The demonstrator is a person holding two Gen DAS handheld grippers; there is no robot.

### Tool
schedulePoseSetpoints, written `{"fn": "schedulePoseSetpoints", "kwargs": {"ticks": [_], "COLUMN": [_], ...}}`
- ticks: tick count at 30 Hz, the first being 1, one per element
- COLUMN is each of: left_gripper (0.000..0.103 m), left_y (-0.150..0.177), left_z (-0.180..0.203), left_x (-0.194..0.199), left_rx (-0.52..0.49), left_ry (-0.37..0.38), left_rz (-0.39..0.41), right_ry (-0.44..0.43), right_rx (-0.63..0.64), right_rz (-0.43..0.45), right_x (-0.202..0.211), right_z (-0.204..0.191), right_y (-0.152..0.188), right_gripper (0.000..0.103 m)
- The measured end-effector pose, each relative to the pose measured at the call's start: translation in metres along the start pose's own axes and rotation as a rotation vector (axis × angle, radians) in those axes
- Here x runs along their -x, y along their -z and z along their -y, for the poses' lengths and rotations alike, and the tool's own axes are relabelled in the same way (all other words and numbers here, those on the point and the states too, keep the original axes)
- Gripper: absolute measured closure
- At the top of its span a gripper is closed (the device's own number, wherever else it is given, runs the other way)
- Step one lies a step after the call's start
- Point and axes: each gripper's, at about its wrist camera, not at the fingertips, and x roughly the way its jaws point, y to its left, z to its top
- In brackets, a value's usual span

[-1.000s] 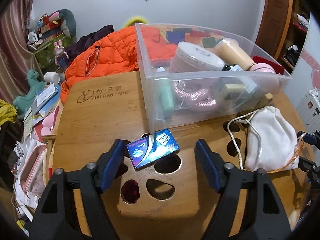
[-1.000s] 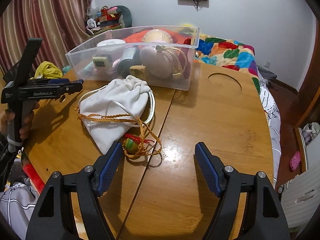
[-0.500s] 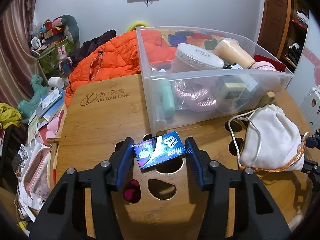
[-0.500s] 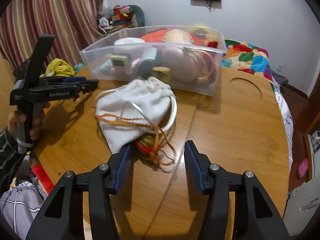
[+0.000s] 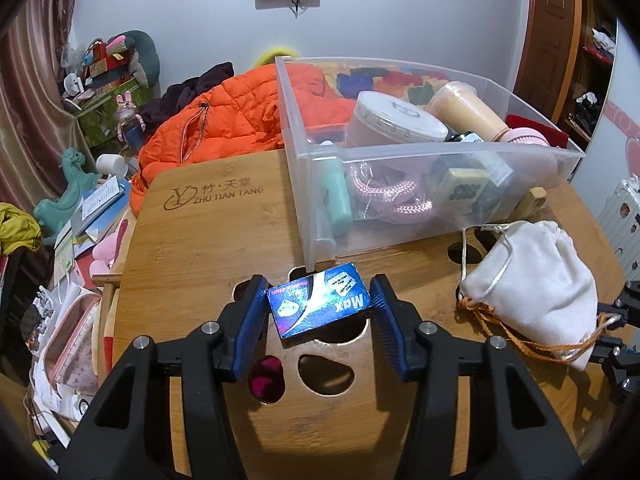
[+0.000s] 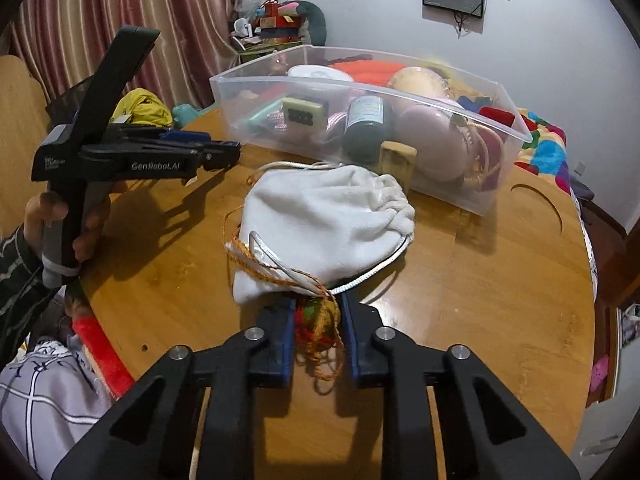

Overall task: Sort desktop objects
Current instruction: 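Grasp the gourd charm with the right tool while the left tool holds the Max box, then drop the gourd charm and Max box into the box, opening both tools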

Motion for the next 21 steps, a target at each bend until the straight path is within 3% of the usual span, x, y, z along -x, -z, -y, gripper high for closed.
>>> {"fn": "schedulePoseSetpoints", "kwargs": {"ticks": [3, 12, 21], "left_gripper": [0.051, 0.051, 0.051], "left_y": [0.000, 0.000, -0.009], "left_z": [-0.001, -0.002, 0.001], "left_x": [0.002, 0.017, 0.054], "left_rx": [0.007, 0.031, 0.033], "left_ry": [0.004, 0.034, 0.076], "left_rz": [0.014, 0.058, 0.143], "right_ry": [-0.001, 0.131, 0.177], "right_rx": [-0.034, -0.135, -0.137], "right_rz": [-0.006, 0.074, 0.186], "right_x": [0.007, 0.055, 0.079], "right_z": [0.008, 0.046, 0.056], "right_y": [0.004, 0.004, -0.039], "right_gripper": [0.086, 0.086, 0.086]}}
